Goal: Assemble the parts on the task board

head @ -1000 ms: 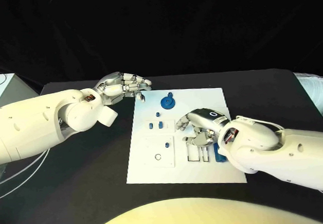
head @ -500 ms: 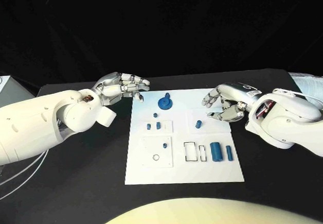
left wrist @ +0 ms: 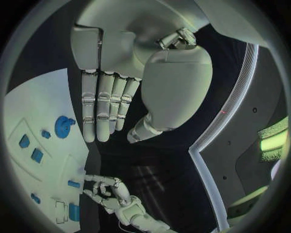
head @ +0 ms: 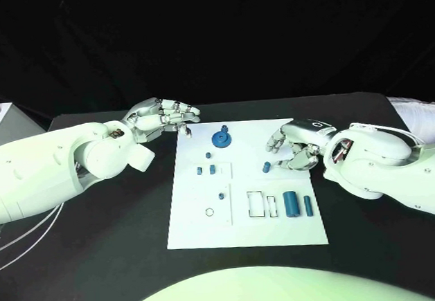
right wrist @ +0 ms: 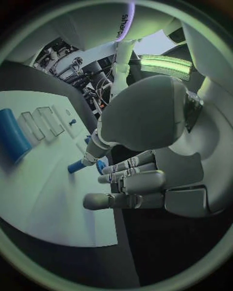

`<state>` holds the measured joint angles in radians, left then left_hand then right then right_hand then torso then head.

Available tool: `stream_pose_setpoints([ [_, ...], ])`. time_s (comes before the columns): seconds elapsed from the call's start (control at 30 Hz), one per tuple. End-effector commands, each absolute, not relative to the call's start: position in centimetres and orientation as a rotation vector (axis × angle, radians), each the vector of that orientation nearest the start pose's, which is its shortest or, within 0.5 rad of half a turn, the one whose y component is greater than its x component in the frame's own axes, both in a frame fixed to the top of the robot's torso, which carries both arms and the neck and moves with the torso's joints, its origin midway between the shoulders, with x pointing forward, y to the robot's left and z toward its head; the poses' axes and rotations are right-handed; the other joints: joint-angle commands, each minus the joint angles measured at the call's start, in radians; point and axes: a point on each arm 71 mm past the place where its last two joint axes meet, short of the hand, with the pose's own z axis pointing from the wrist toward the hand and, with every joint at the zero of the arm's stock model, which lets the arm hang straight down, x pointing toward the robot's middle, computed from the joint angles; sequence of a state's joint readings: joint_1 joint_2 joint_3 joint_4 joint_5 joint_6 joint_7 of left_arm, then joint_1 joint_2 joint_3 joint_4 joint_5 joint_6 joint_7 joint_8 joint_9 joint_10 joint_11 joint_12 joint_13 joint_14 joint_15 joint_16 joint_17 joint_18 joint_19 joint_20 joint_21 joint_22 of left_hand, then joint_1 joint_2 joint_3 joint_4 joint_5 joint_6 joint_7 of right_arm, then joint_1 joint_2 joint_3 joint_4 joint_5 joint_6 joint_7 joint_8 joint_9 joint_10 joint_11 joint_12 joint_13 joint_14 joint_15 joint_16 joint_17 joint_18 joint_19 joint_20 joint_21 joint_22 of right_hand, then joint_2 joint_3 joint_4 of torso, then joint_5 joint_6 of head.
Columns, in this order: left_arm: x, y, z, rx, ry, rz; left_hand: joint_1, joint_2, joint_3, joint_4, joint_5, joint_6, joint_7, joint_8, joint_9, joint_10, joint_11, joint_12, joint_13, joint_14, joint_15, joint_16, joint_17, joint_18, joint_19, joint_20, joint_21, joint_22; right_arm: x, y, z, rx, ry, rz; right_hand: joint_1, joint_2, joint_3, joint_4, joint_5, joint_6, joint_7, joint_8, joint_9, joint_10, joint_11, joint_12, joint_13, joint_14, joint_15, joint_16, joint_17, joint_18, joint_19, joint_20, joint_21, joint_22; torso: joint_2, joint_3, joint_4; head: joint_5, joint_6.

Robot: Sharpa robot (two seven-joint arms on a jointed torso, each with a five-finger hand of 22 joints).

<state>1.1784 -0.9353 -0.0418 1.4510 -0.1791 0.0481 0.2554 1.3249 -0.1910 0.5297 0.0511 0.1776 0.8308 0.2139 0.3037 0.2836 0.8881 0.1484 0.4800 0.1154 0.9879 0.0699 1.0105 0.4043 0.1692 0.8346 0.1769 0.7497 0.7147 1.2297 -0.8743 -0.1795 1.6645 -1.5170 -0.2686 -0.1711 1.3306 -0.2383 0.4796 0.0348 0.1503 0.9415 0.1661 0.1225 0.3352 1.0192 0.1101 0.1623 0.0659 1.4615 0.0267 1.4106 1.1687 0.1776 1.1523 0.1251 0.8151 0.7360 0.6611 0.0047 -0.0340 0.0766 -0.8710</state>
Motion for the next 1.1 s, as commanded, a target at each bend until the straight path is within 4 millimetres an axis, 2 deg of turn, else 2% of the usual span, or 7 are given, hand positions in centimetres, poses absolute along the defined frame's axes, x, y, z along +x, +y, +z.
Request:
stream_pose_setpoints([
  [0.03, 48.4, 25.5, -19.8, -0.963, 1.739, -1.610, 0.004, 0.001, -0.006, 0.003, 0.005, -0.005, -0.002, -0.004, -0.001, -0.007, 0.001, -0.005, -0.002, -0.001, 0.008, -0.005, 0.002, 0.013, 0.005, 0.002, -0.007, -0.001, 43.9, -17.4, -22.0, -0.356, 1.841, 0.586, 0.004, 0.008, -0.008, 0.002, -0.004, 0.003, -0.003, -0.004, 0.000, 0.002, -0.002, 0.002, 0.002, 0.026, -0.001, 0.006, 0.006, -0.008, 0.010, -0.003, 0.006, 0.004, -0.001, 0.0004, -0.0004, -0.002, 0.000],
  [0.47, 48.4, 25.4, -19.8, -0.963, 1.740, -1.612, 0.004, 0.001, -0.006, 0.003, 0.005, -0.005, -0.002, -0.004, -0.001, -0.007, 0.001, -0.005, -0.002, -0.001, 0.008, -0.005, 0.002, 0.013, 0.005, 0.002, -0.007, -0.001, 43.5, -15.8, -23.0, -0.393, 1.863, 0.581, 0.009, 0.018, -0.003, 0.009, 0.003, 0.022, -0.004, 0.003, 0.003, 0.028, -0.005, 0.017, 0.004, 0.028, -0.004, 0.010, 0.013, -0.011, 0.027, -0.007, 0.014, 0.016, 0.000, 0.0010, -0.0015, -0.003, 0.000],
  [0.63, 48.4, 25.4, -19.8, -0.962, 1.742, -1.613, 0.004, 0.001, -0.006, 0.003, 0.005, -0.005, -0.002, -0.004, -0.001, -0.007, 0.001, -0.005, -0.002, -0.001, 0.008, -0.005, 0.002, 0.013, 0.005, 0.002, -0.007, -0.001, 43.5, -15.1, -23.2, -0.399, 1.857, 0.588, 0.009, 0.024, 0.005, 0.013, 0.004, 0.031, -0.003, 0.007, 0.004, 0.039, -0.005, 0.022, 0.004, 0.028, -0.004, 0.011, 0.014, -0.013, 0.037, -0.007, 0.022, 0.026, 0.000, 0.0010, 0.0004, -0.004, 0.000],
  [0.97, 48.4, 25.4, -19.9, -0.963, 1.747, -1.609, 0.004, 0.001, -0.006, 0.003, 0.005, -0.005, -0.002, -0.004, -0.001, -0.007, 0.001, -0.005, -0.002, -0.001, 0.008, -0.005, 0.002, 0.013, 0.005, 0.002, -0.007, -0.001, 43.8, -15.1, -23.4, -0.395, 1.843, 0.548, 0.000, 0.035, 0.034, 0.031, -0.001, 0.072, -0.012, 0.026, 0.012, 0.082, -0.015, 0.037, 0.007, 0.029, -0.012, 0.013, 0.019, -0.015, 0.050, -0.012, 0.027, 0.037, -0.001, -0.0006, -0.0006, -0.002, -0.002],
  [1.07, 48.3, 25.5, -19.9, -0.964, 1.750, -1.609, 0.002, 0.001, -0.008, 0.006, 0.004, -0.006, -0.002, -0.003, -0.001, -0.008, 0.001, -0.004, -0.002, -0.001, 0.009, -0.005, 0.002, 0.013, 0.007, 0.002, -0.010, -0.003, 43.8, -15.1, -23.5, -0.395, 1.841, 0.535, 0.003, 0.041, 0.046, 0.033, -0.007, 0.085, -0.016, 0.035, 0.016, 0.098, -0.021, 0.044, 0.009, 0.030, -0.017, 0.014, 0.021, -0.016, 0.055, -0.015, 0.031, 0.044, -0.001, 0.0001, -0.0004, -0.002, -0.002],
  [1.1, 48.3, 25.5, -19.9, -0.964, 1.751, -1.609, 0.002, 0.001, -0.008, 0.006, 0.004, -0.006, -0.002, -0.003, -0.001, -0.008, 0.001, -0.004, -0.002, -0.001, 0.009, -0.005, 0.002, 0.013, 0.007, 0.002, -0.010, -0.003, 43.8, -15.1, -23.5, -0.395, 1.841, 0.530, 0.011, 0.050, 0.062, 0.032, -0.060, 0.092, -0.020, 0.040, 0.019, 0.111, -0.026, 0.048, 0.011, 0.030, -0.022, 0.014, 0.023, -0.016, 0.058, -0.018, 0.032, 0.047, 0.000, 0.0002, -0.0002, -0.002, -0.002],
])
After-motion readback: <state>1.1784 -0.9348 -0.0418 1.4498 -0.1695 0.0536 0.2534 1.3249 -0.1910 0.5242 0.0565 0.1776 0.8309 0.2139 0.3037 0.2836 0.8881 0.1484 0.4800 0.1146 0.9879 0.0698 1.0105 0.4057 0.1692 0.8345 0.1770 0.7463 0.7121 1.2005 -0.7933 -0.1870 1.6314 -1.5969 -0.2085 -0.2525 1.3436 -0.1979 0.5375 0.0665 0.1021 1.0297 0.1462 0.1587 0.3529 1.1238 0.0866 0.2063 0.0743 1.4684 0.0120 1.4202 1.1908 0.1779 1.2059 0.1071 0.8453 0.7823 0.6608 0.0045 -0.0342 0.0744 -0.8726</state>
